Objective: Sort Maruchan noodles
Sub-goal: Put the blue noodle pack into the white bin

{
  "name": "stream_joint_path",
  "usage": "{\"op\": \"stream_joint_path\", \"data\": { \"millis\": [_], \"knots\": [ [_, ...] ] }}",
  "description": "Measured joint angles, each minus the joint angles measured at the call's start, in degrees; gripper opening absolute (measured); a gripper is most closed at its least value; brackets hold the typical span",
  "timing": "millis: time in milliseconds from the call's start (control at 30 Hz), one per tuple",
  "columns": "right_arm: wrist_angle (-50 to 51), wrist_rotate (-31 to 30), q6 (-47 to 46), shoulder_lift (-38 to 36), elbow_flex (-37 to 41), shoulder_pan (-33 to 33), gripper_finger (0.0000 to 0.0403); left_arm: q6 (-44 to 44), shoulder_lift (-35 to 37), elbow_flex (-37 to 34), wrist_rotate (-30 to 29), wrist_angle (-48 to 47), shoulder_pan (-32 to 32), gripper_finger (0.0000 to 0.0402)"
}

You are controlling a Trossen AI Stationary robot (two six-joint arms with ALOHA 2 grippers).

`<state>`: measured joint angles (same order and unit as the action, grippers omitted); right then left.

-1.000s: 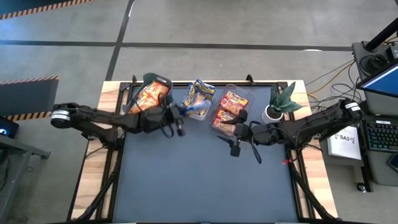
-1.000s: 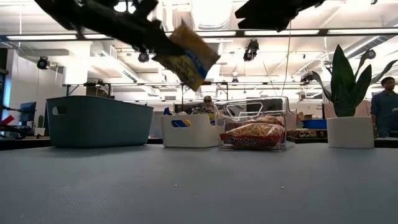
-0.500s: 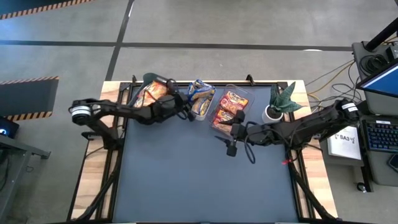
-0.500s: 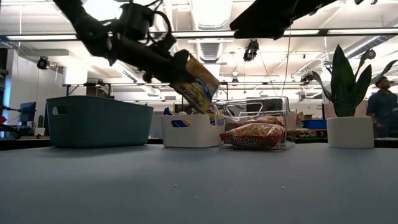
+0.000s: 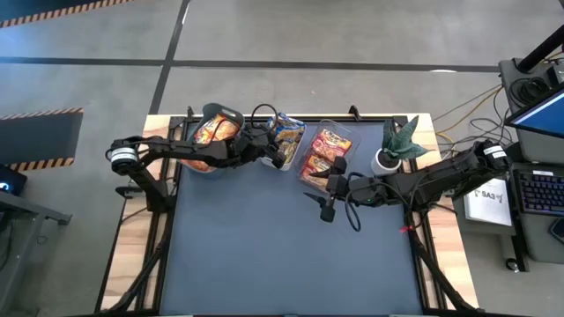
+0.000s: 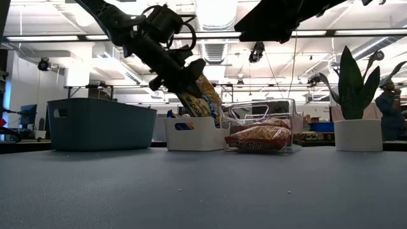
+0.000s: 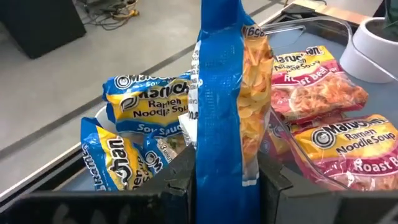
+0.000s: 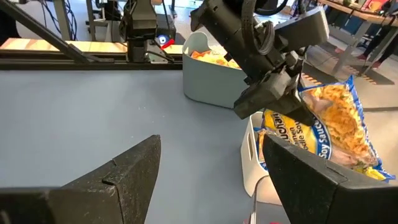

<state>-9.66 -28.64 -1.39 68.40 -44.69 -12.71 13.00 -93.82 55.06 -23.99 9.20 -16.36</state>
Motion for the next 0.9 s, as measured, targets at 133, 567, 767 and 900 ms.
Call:
{"op": "stream_joint_path", "data": {
  "millis": [133, 567, 767, 900],
  "knots": [
    [0.5, 0.0, -0.9, 0.0, 0.0, 0.0, 0.0267, 1.7, 0.0, 1.2, 1.3, -2.1, -0.1, 0.0074],
    [0.9, 0.1, -3.9, 0.0, 0.0, 0.0, 0.0263, 6.0, 0.1, 3.1, 4.0, -8.4, -1.0, 0.0074],
    [0.9, 0.1, -4.2, 0.0, 0.0, 0.0, 0.0267, 6.1, 0.1, 3.1, 3.9, -8.6, -1.1, 0.0086],
    [0.9, 0.1, -4.2, 0.0, 0.0, 0.0, 0.027, 7.0, 0.1, 3.1, 3.8, -8.7, -1.1, 0.0102]
  ]
}}
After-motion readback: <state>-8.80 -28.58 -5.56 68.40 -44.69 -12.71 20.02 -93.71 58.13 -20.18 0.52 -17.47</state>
